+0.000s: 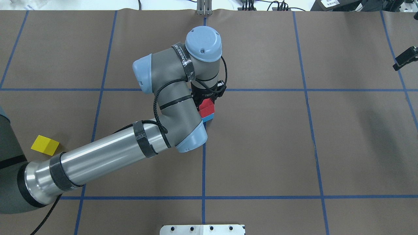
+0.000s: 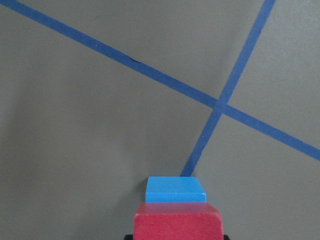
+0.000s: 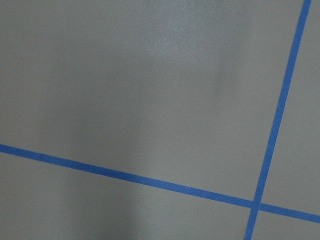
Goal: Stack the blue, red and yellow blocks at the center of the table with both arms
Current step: 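Lower the red cube onto the blue cube and open the left gripper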
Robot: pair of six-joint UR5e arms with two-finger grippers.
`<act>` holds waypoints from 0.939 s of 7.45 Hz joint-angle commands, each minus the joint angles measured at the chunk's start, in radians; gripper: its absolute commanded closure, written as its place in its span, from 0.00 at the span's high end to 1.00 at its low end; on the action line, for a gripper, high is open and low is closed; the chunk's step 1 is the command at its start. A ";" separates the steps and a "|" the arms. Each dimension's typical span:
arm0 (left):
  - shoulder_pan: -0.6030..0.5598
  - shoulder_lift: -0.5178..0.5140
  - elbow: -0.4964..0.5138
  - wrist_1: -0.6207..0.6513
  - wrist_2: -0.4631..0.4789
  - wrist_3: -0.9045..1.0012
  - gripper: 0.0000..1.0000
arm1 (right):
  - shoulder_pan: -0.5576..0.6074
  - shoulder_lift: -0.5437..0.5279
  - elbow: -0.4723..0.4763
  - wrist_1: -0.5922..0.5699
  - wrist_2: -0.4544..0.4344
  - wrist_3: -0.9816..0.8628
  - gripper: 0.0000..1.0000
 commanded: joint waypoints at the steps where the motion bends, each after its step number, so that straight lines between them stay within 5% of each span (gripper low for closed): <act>1: -0.003 0.000 0.001 -0.004 0.000 -0.001 0.90 | 0.000 0.004 -0.001 -0.001 0.000 -0.001 0.99; 4: -0.012 0.000 0.001 -0.003 0.002 0.000 0.91 | 0.000 0.004 0.001 -0.001 0.002 0.001 0.99; 5: -0.015 0.000 -0.002 -0.003 0.002 0.002 0.99 | 0.000 0.004 0.001 -0.001 0.000 0.001 0.99; 7: -0.069 0.006 -0.105 0.027 -0.003 0.035 0.99 | 0.000 0.004 -0.001 -0.001 0.000 0.001 0.99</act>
